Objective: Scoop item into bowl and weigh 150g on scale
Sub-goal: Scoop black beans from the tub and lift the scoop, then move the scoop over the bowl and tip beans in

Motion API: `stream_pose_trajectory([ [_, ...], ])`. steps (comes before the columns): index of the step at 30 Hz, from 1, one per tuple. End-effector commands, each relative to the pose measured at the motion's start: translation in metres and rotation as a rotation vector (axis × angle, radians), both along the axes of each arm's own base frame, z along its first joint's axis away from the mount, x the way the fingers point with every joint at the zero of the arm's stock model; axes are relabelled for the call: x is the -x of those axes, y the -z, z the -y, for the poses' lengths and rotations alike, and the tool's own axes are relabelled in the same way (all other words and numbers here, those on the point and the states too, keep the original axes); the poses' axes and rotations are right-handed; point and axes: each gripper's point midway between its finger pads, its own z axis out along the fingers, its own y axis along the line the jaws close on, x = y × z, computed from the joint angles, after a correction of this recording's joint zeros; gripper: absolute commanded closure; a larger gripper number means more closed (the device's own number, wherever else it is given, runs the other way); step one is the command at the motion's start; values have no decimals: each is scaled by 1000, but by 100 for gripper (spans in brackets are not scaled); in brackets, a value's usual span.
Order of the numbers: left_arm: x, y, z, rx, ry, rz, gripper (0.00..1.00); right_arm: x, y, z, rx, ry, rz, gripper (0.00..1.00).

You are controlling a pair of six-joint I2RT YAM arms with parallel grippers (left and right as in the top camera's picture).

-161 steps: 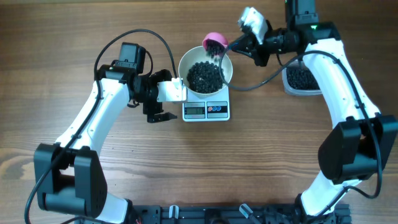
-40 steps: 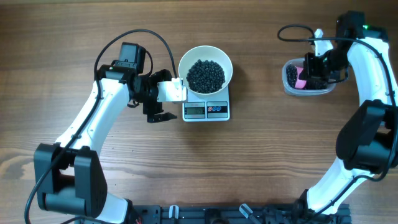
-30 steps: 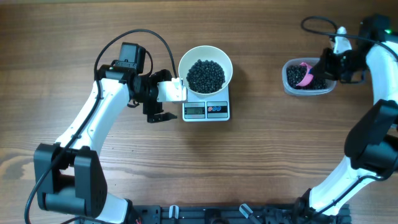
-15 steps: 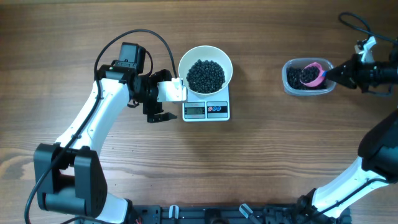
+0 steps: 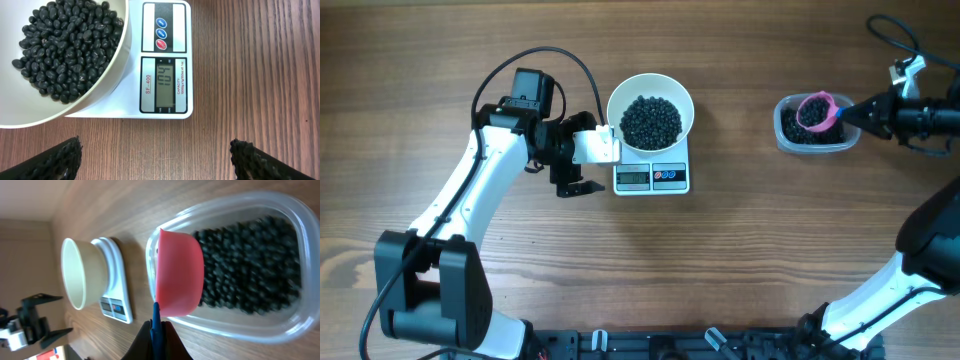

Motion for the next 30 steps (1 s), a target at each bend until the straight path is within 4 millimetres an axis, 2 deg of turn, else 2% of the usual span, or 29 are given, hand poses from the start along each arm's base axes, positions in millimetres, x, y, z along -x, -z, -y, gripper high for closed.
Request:
stream_pose_trajectory([
  [1,3,4,3,19,-1,-27,0,-11,-16,-9,-103,-9,92,96],
  [8,3,4,3,19,-1,-27,0,-28,-42,-18,-223,-11,232,96],
  [12,3,4,3,19,-1,-27,0,-43,-45,-23,-247,25,213,96],
  [15,3,4,3,19,-1,-27,0,-54,-47,-38,-250,7,220,96],
  [17,3,4,3,19,-1,-27,0,-61,-49,-55,-257,-23,230,96],
  [20,3,4,3,19,-1,-27,0,-69,-64,-92,-308,-124,302,96],
  [23,3,4,3,19,-1,-27,0,-74,-70,-124,-329,-190,323,96],
  [30,3,4,3,19,-1,-27,0,-70,-74,-202,-330,-380,386,96],
])
